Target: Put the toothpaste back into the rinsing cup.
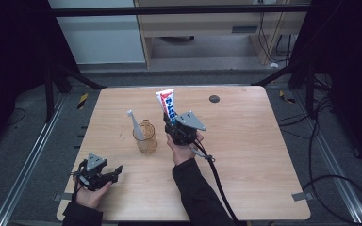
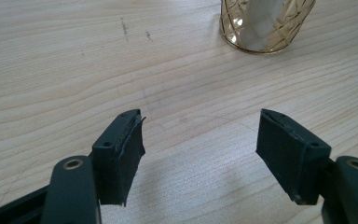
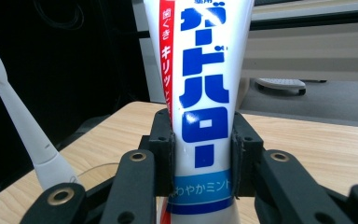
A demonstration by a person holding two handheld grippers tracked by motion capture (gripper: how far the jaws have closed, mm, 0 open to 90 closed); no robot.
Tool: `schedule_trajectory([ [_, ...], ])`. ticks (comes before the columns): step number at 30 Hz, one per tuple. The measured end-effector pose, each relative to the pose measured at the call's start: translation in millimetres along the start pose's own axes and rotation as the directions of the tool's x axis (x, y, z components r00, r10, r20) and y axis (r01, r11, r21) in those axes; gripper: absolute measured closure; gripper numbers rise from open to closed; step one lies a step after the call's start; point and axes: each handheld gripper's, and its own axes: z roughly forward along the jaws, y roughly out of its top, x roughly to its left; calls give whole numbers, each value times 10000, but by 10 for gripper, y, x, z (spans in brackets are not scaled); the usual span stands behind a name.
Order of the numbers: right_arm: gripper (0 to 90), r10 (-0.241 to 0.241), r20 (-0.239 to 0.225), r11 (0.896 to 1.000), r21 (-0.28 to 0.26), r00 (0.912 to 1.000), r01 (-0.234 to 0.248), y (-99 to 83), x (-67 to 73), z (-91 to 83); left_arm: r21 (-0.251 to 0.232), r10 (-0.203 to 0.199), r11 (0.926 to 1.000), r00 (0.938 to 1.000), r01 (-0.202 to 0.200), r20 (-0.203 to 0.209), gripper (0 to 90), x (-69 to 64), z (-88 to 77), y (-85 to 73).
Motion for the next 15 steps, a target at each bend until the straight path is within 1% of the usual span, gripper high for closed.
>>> schedule_trajectory([
  [5,678,-19,50,9999,-117,10000,20,-6,69,65,0,8,10000,10000,-8,1,305,0,0,1],
  [11,678,-36,-80,9997,-258,10000,34,-8,151,142,-15,-16,10000,10000,16,1,306,-4,-1,1],
  [13,677,-83,-72,9994,-347,9999,80,-12,177,163,-21,-13,10000,10000,13,-2,305,-5,-2,1],
  [15,677,-92,30,9990,-427,10000,93,-12,203,177,-20,-20,10000,10000,20,-4,306,-3,-2,1],
])
